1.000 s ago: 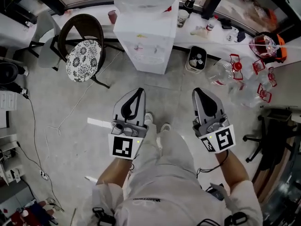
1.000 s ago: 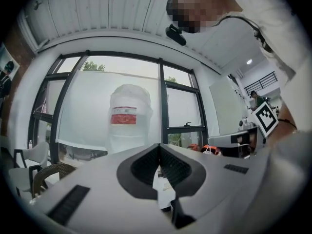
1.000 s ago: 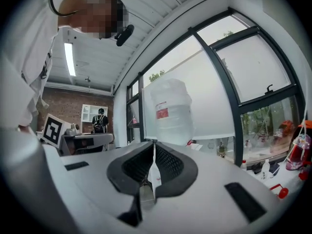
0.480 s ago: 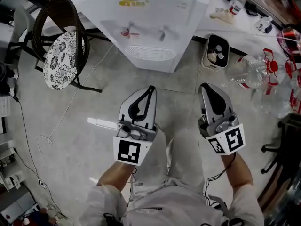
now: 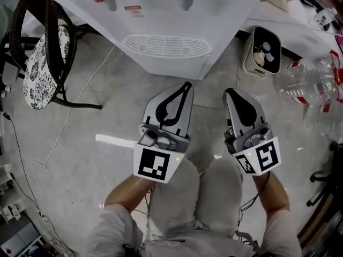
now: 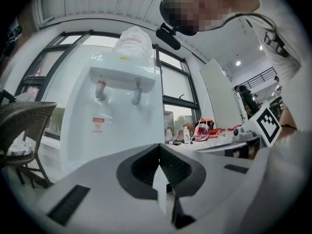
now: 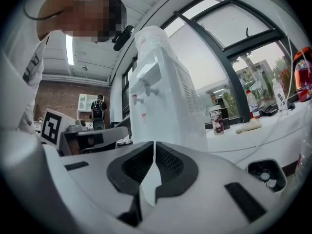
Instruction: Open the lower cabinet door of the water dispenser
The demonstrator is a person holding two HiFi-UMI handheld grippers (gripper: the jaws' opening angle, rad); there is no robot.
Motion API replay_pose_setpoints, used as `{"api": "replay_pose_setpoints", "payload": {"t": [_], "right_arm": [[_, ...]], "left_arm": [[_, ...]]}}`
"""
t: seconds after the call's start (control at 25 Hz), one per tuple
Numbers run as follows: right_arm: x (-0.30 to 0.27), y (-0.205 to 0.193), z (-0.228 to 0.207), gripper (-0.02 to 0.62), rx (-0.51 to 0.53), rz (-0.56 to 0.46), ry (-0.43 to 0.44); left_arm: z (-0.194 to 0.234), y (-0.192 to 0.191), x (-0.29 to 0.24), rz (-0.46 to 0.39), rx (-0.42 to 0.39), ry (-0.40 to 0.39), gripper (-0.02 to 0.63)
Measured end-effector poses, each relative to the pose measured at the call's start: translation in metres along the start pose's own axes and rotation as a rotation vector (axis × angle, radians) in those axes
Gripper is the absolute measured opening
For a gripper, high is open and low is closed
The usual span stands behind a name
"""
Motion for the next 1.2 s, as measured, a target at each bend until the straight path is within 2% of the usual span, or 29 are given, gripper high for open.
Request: {"api": "replay_pose_setpoints", "payload": {"t": [0.4,0.6,1.04,1.12,1.2], "right_arm": [[-0.039,-0.063,-0.030,0.023,0.002,-0.022,0.019],[-0.051,-0.085,-0.045,0.025,0.025,-0.029,-0.006],[-0.067,-0.118,-0.069,0.027,0.060,0.001,-0.014],[-0.070,-0.122,-0.071,0.053,0.072,0.001,0.002],[-0.074,-0.125,-0.073,0.111,0.082,-0.001,0.026]], "left_arm": [[0.001,-0.074,-0.035,-0.009,-0.016,-0.061,0.002],[-0.002,-0.104,-0.056,-0.008,-0.016,-0.075,0.002],[-0.006,-0.143,-0.078,0.032,0.003,-0.089,0.003],[-0.007,-0.147,-0.079,0.042,0.008,-0.086,0.002],[-0.008,-0.149,-0.078,0.044,0.017,-0.086,0.003]]}}
Point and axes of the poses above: the fingertips, and each gripper's own axes: x backward along the fingers, z to its left, y out of its top, the point moved 8 cm from there along x, backward along the fingers
